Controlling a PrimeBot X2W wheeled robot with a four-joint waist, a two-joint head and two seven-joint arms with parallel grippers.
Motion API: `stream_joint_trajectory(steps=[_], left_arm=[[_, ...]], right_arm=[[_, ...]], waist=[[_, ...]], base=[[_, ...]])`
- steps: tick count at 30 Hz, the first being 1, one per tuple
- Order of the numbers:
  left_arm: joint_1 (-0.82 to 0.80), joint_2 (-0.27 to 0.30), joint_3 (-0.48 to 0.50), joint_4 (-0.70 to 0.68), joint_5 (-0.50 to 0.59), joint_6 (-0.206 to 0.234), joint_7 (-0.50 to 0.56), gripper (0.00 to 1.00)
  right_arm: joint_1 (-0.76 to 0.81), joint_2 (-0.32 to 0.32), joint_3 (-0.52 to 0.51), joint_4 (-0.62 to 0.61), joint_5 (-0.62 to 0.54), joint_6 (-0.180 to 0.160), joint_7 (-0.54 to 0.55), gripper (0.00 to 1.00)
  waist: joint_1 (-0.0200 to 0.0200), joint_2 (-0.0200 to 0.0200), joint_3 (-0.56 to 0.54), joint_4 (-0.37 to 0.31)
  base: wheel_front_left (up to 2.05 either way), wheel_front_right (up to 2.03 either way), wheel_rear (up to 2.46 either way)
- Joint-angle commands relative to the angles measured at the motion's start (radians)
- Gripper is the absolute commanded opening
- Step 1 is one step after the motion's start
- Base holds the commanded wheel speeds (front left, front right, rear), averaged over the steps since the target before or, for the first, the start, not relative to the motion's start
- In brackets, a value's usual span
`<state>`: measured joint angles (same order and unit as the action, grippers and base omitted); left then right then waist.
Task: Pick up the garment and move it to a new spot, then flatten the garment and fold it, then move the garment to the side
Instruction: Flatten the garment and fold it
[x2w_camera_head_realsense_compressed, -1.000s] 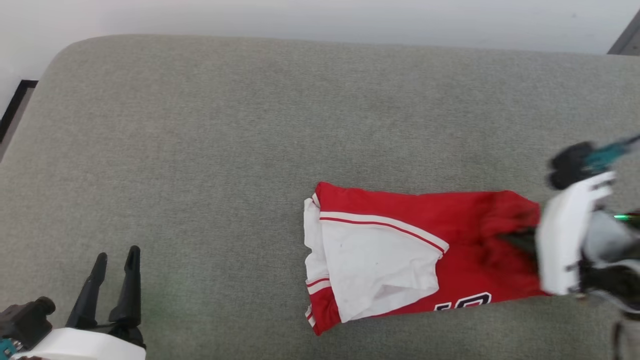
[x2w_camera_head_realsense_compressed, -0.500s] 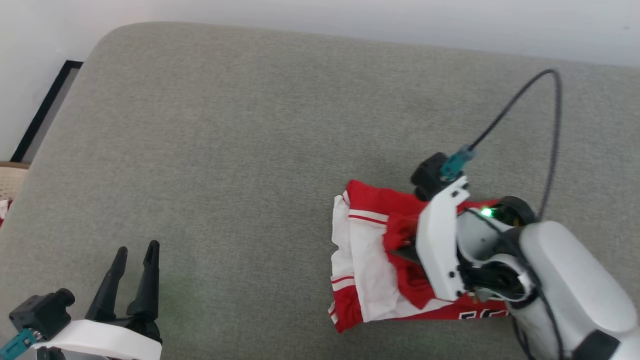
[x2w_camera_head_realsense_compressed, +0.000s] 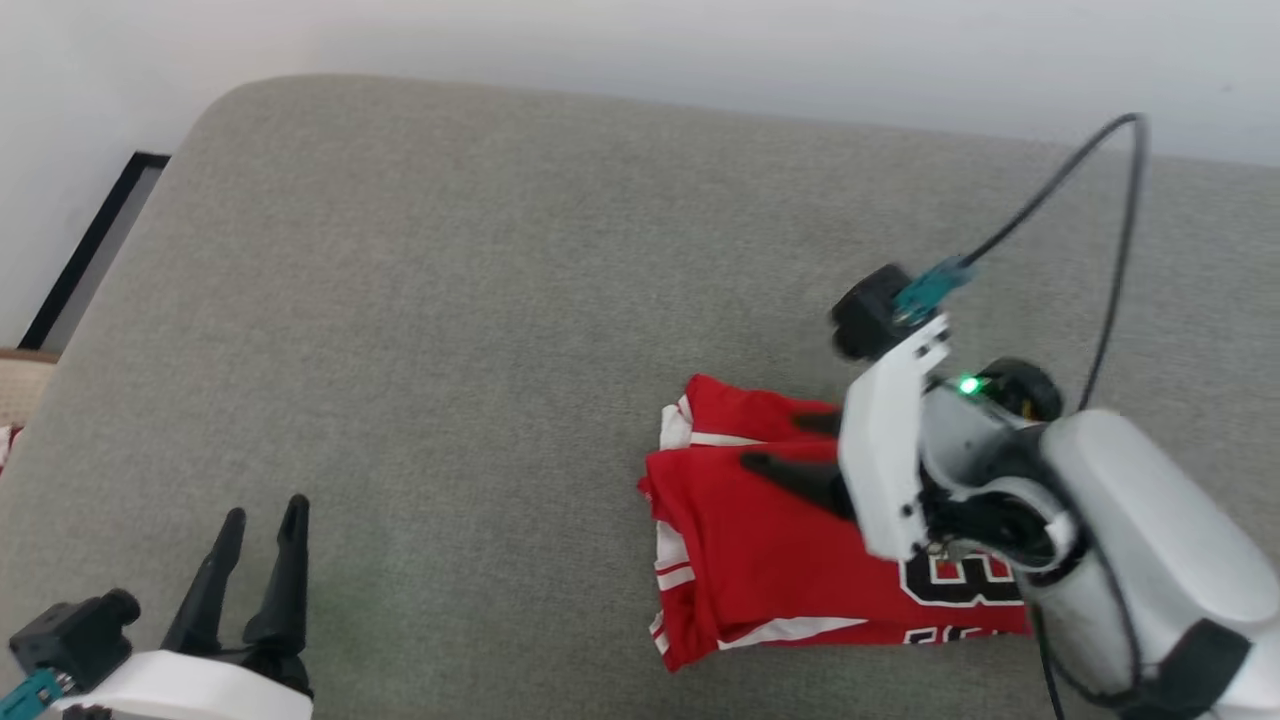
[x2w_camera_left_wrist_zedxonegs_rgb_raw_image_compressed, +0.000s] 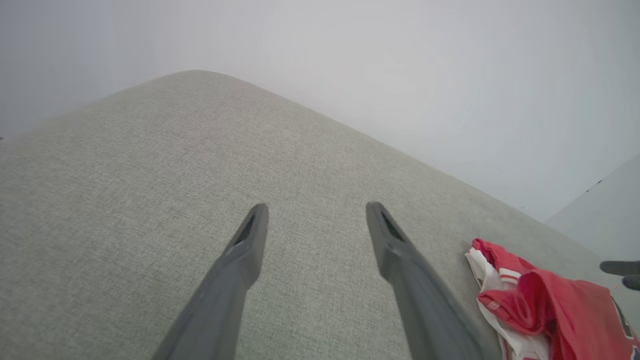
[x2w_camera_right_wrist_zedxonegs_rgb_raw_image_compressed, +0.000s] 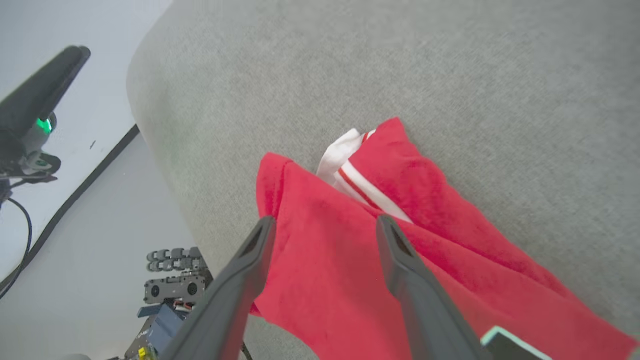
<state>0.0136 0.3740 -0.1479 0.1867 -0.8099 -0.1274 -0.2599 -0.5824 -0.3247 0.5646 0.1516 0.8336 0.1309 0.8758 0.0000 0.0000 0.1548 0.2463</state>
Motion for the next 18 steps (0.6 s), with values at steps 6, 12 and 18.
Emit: stream_joint_trajectory(steps=[6,12,18], left_arm=[[0.035,0.025,0.017,-0.016,0.003,-0.002,-0.006,1.0],[0.061,0.033,0.037,-0.031,0.006,0.005,-0.006,1.0],[0.1,0.051,0.061,-0.058,0.024,0.017,-0.006,1.0]], right_arm=[[0.062,-0.06,-0.105,-0.078,-0.019,0.0,-0.136,1.0],[0.143,-0.082,-0.193,-0.122,-0.026,0.0,-0.268,1.0],[0.259,-0.101,-0.282,-0.159,-0.039,0.0,-0.411,1.0]], waist=[[0.0,0.0,-0.034,-0.059],[0.0,0.0,-0.063,-0.103],[0.0,0.0,-0.095,-0.158]], base=[[0.0,0.0,0.0],[0.0,0.0,0.0],[0.0,0.0,0.0]])
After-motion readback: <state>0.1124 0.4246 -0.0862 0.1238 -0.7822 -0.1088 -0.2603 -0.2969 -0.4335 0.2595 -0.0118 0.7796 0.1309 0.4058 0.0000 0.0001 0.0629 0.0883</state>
